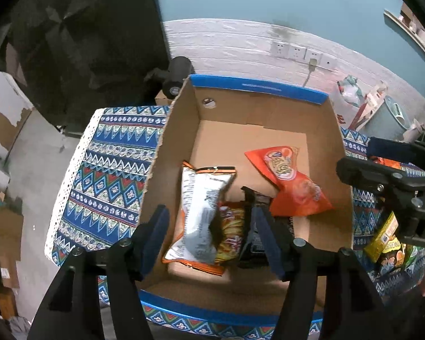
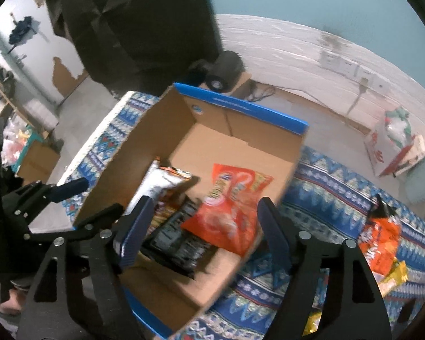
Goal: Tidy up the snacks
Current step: 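Move both tools back over the remaining snack pile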
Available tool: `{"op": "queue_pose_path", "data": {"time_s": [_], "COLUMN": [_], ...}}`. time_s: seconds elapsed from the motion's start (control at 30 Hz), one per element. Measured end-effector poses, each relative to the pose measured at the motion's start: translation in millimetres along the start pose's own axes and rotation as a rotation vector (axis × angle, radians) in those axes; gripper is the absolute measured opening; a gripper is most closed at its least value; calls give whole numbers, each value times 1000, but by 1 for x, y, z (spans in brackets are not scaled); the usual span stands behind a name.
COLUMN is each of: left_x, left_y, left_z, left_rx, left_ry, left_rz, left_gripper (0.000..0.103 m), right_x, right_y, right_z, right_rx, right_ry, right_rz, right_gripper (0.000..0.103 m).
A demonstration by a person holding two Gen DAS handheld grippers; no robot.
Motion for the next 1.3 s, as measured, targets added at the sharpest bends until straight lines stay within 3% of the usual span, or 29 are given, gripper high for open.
{"op": "queue_pose_path", "data": {"time_s": [0.7, 1.3], "left_x": [24, 39], "left_y": [-9, -29], "left_z": [-86, -184], "left_rx": [-142, -336], "left_ry": [-125, -182], "left_rz": [13, 8], "left_gripper": [67, 71], "right_x": [72, 133], "right_y": [-68, -163], "right_z": [-82, -185], "right_rx": [-128, -341], "right_ry": [-185, -303], "right_rz": [11, 29], "right_gripper": [82, 82]}}
Point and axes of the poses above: each gripper's, at about its wrist camera, not at the fingertips, and x roughly against the way its jaws point, z to its left, y to its top, the point moved 3 cm from there along -x, roughly the way its jaws point, and after that the axes turned 10 degrees about y, right-handed, at the moved point
